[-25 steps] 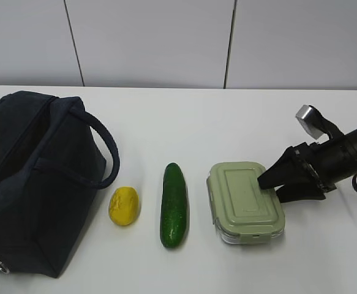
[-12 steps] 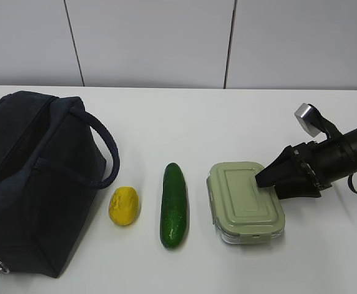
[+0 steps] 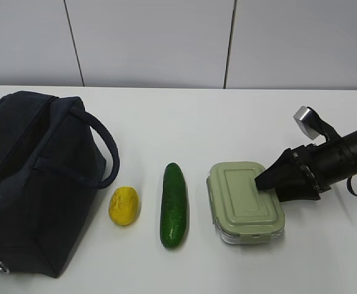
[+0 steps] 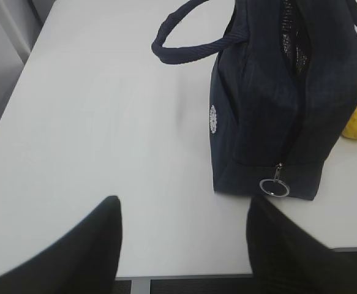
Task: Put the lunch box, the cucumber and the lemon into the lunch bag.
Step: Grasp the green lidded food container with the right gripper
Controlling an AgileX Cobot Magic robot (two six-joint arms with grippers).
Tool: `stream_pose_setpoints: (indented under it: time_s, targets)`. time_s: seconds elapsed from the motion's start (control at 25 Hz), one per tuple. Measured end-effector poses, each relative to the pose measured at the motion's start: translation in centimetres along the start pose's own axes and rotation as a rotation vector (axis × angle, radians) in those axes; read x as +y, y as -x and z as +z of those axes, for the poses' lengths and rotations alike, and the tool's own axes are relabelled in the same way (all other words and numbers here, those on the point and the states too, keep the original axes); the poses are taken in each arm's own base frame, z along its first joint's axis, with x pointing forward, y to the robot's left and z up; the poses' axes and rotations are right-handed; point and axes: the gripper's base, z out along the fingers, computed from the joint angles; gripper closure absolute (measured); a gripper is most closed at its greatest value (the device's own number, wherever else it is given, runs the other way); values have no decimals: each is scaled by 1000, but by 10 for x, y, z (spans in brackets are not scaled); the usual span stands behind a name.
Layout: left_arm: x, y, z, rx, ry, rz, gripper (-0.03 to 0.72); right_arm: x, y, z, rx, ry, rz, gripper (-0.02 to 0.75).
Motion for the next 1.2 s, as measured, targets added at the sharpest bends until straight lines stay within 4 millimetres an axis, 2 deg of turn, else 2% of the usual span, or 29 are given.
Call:
stream_pose_setpoints:
  time_s: [0.52, 1.2]
  targets:
    - [0, 0, 0, 0, 0, 0, 241, -9, -4, 10, 26, 12, 38, 150]
    - [0, 0, 0, 0, 0, 0, 241, -9, -4, 10, 25, 11, 100, 152]
